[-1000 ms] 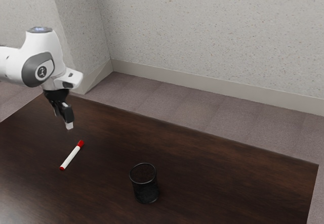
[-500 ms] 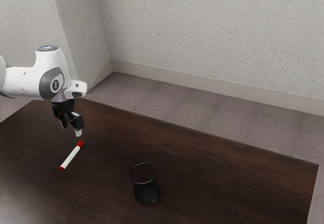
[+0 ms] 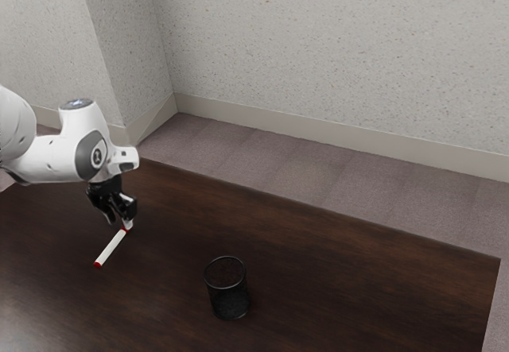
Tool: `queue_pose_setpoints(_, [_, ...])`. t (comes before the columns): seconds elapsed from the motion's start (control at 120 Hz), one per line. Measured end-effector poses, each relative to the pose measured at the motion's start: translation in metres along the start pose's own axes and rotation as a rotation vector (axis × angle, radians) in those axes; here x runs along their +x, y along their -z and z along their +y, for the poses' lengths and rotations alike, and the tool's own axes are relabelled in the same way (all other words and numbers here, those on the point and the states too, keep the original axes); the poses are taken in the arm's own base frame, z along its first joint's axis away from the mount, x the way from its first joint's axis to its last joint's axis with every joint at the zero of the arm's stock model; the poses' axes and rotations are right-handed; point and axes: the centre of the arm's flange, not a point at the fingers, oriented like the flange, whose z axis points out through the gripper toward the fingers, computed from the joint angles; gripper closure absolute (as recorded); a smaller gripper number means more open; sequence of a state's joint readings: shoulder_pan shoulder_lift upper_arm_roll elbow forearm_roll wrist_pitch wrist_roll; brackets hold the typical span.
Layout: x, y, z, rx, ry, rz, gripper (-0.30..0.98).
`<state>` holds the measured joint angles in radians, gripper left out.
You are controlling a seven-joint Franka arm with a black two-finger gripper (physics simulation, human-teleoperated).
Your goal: Put the marker into the pen holder.
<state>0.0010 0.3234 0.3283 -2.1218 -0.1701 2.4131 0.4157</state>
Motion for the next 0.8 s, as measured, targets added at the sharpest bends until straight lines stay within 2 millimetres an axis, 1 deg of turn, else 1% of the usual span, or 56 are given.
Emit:
queue_pose_setpoints(0.142, [0.000, -0.009, -0.001, -0.009, 0.023, -0.002, 0.43])
queue_pose_setpoints(0.4, [-0.001, -0.020, -0.001, -0.024, 0.055, -0.008, 0.48])
queue_pose_setpoints(0.6, [-0.001, -0.022, -0.002, -0.038, 0.078, -0.003, 0.68])
queue_pose_setpoints(0.667, [0.001, -0.017, -0.002, -0.034, 0.077, 0.006, 0.71])
queue_pose_setpoints(0.7, [0.003, -0.010, -0.001, -0.032, 0.073, 0.017, 0.73])
queue_pose_setpoints(0.75, [0.006, 0.009, 0.003, -0.033, 0.063, 0.045, 0.74])
queue_pose_setpoints(0.8, [0.010, 0.033, 0.015, -0.039, 0.040, 0.079, 0.76])
